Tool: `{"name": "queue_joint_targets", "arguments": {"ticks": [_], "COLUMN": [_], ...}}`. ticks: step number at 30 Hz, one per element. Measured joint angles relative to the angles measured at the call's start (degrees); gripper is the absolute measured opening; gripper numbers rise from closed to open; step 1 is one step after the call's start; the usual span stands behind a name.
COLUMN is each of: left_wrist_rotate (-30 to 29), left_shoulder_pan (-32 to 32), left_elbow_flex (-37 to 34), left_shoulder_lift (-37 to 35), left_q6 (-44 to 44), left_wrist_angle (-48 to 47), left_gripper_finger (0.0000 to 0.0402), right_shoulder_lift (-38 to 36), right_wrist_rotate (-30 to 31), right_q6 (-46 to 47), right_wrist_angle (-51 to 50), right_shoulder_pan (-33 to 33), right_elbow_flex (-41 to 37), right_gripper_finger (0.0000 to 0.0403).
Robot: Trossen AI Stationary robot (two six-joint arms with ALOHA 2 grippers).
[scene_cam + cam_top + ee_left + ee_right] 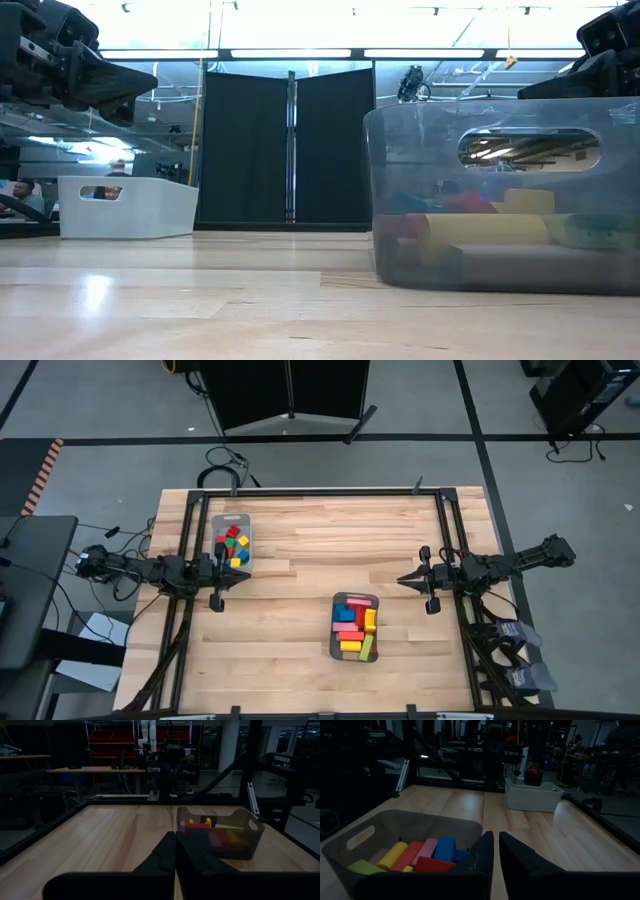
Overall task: Sort blocks by size
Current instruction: Return to Home Position
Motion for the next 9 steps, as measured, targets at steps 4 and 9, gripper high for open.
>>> {"name": "queue_joint_targets", "arguments": {"ticks": [4, 9], "left_wrist_rotate": [0.0, 0.0], "left_shoulder_pan": [0.0, 0.0], "left_elbow_flex": [0.0, 0.0], "left_shoulder_lift": [0.0, 0.0], "left_q6": [0.0, -0.01], "left_wrist_angle": [0.0, 0.0], "left_gripper_finger": [0.0012, 0.0012], "right_shoulder_lift": [0.01, -0.01], "right_wrist_rotate": [0.0, 0.0], "right_q6": [0.0, 0.0], "right_wrist_angle": [0.02, 0.0], "right_shoulder_pan": [0.0, 0.01], "right_elbow_flex": [0.0, 0.0], "right_gripper_finger": [0.0043, 0.0041]}}
